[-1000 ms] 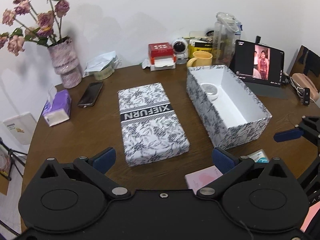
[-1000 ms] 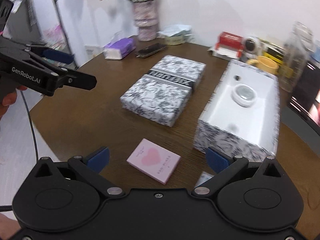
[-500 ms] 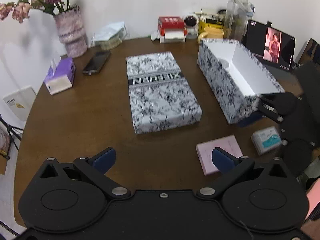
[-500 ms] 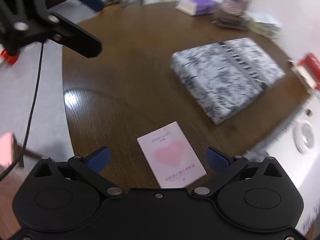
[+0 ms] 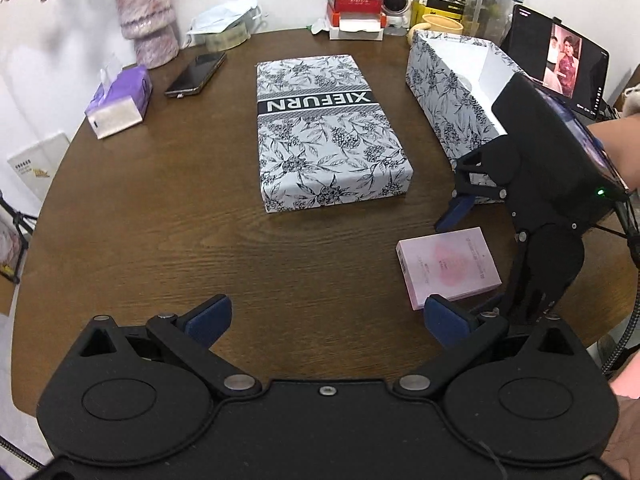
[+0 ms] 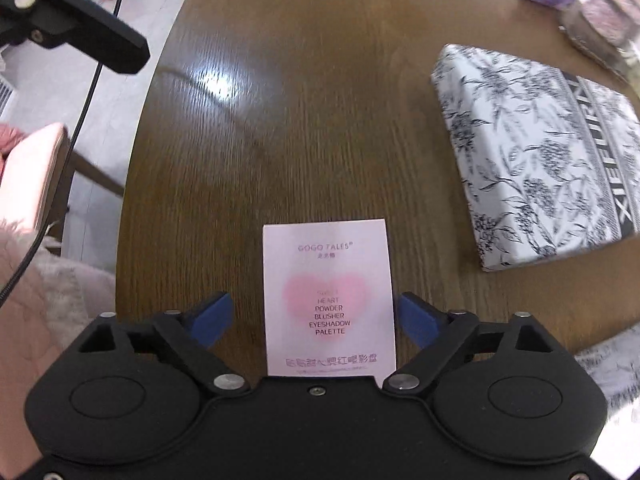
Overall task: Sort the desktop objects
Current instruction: 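Move the right tool down to the pink palette box and close on it, then lift the pink palette box with the right tool over the open floral box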
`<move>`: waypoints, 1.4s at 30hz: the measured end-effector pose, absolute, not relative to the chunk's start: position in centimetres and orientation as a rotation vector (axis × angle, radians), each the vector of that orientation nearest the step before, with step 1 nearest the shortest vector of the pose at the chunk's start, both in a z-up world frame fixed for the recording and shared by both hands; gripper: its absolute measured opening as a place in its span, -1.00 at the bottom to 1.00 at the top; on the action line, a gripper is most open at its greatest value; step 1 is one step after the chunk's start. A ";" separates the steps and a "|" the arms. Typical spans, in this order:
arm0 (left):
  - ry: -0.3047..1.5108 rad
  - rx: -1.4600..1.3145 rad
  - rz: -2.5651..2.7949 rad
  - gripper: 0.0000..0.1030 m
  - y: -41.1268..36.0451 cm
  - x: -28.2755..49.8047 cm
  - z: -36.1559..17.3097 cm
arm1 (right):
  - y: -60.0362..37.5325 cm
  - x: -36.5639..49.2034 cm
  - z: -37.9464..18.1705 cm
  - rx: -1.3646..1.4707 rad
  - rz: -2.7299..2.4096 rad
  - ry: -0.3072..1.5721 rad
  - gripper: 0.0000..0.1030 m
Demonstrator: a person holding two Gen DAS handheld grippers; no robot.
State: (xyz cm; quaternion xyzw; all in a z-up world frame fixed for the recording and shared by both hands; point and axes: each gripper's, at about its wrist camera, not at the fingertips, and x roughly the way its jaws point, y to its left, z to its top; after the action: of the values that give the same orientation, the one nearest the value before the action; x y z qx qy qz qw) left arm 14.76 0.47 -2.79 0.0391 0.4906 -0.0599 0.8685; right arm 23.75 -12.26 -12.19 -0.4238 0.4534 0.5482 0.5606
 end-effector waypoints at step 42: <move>1.003 0.157 -0.263 1.00 -2.6 16.2 0.3 | -14.7 23.3 -4.4 -0.969 1.243 0.898 0.34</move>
State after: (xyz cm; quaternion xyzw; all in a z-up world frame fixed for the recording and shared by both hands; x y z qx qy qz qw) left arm 16.25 -2.63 0.30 0.0750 0.4786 -0.1258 0.8657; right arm 23.29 -14.69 -4.42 -0.4206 0.3898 0.5398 0.6162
